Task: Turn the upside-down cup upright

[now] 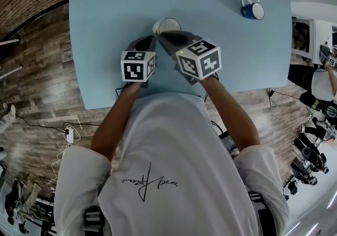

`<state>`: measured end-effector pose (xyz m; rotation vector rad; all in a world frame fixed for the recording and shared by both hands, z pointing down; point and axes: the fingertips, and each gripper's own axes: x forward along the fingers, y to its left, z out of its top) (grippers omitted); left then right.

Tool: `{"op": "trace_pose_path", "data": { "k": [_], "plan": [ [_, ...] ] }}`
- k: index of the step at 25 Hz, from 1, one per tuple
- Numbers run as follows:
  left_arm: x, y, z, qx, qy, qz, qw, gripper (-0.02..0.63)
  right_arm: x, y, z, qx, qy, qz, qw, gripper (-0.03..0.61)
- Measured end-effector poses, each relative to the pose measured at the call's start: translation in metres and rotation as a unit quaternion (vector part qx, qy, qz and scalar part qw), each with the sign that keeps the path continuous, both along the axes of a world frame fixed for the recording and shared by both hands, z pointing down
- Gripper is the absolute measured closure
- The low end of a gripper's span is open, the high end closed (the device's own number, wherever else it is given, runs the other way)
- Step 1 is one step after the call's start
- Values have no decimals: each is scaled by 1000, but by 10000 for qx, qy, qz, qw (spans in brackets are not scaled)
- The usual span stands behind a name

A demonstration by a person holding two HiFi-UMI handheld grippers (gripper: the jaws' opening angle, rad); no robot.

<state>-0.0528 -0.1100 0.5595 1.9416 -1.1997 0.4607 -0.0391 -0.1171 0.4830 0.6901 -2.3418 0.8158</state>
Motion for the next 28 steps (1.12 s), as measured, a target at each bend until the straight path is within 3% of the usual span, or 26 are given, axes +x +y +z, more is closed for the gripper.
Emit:
{"op": "trace_pose_path", "data": {
  "k": [15, 28],
  "plan": [
    [-6, 9, -5, 34, -35, -140, 9999, 604, 6, -1, -12, 107, -174, 67, 9998, 541],
    [-9, 24, -41, 402, -10, -250, 9989, 604, 16, 10, -40, 418, -457, 53, 9981, 544]
  ]
}}
